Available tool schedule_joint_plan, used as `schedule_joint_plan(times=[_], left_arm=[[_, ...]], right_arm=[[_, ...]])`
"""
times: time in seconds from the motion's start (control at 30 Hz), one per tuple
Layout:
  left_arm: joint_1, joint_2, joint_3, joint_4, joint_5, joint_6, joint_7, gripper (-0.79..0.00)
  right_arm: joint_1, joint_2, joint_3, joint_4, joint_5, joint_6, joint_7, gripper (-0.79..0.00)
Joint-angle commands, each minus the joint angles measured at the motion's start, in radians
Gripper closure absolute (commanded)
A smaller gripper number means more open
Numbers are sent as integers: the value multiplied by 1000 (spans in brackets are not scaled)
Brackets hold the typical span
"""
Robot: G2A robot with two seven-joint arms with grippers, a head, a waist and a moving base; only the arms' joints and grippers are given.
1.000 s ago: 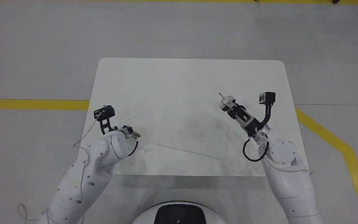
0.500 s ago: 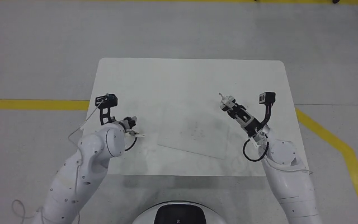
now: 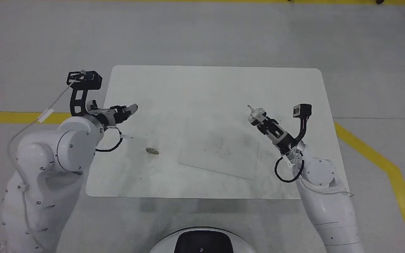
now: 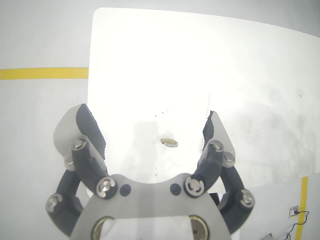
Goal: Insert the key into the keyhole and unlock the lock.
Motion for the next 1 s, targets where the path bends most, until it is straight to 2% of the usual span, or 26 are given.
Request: schedule_joint_plan(times=[0.0,0.3,0.37,0.47,0.63,0.73,0.87,0.97], left_arm=[[0,0,4,0,3,-2,-3,-785],[2,0,5,-2,4,-8,7,-785],[14,0,0,-9,-9,-75,102,-785],[24,6,-52,30,4,-172,219,-785],[32,18,-87,138,53,-455,466,-785],[27,25,-94,205,61,-601,542,-785],[31,32,-138,256,0,-692,577,-785],[77,34,-237,262,-118,-665,613,-785]], right_arm=[[0,0,0,0,0,0,0,0],[0,0,0,0,0,0,0,0],[0,0,0,0,0,0,0,0],[0,0,0,0,0,0,0,0],[0,0,0,0,0,0,0,0],[0,0,0,0,0,0,0,0],[0,0,0,0,0,0,0,0],[0,0,0,0,0,0,0,0]])
